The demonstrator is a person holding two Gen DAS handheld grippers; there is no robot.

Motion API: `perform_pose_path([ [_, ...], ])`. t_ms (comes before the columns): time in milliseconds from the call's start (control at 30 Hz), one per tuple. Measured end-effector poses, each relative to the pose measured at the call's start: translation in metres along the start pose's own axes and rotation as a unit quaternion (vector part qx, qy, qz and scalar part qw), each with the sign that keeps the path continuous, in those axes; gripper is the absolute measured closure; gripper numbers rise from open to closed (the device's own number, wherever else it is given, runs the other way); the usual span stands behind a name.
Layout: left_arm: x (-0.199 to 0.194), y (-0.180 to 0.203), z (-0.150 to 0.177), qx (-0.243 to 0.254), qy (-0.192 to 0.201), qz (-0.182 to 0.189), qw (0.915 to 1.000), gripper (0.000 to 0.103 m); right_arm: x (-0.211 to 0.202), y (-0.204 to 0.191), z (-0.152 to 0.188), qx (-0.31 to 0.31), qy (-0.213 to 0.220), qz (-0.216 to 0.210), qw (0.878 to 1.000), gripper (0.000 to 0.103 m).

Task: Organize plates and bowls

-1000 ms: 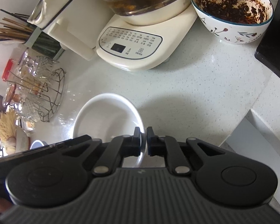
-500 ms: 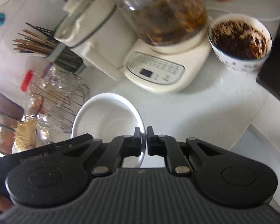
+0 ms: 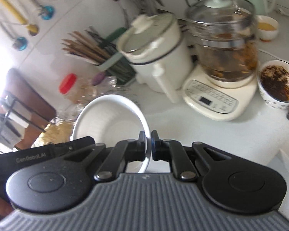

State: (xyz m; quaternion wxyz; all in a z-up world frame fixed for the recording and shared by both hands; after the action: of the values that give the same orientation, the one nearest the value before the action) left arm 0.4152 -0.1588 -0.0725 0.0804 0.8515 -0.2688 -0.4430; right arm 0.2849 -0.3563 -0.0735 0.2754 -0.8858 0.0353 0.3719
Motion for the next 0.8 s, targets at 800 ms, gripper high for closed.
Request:
perform_pose_path([
  [800, 0.001, -0.102, 0.06, -0.047, -0.044, -0.075, 0.9952, 0.095, 0.079, -0.063, 0.064, -0.083, -0.095, 0.033, 0.991, 0.092],
])
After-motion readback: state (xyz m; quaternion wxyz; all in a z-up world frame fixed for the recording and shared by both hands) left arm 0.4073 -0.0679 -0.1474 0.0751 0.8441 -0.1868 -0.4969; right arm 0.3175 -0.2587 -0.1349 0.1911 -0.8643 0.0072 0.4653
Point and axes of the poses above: each gripper's, at about its wrist camera, not at the fingertips, and x roughly the way its jaws point, y to its right, z to its underside, the point moved 2 cm from there along x, roughly the way its jaws point, and after that the axes turned 1 degree about y, right-handed, at the moved point
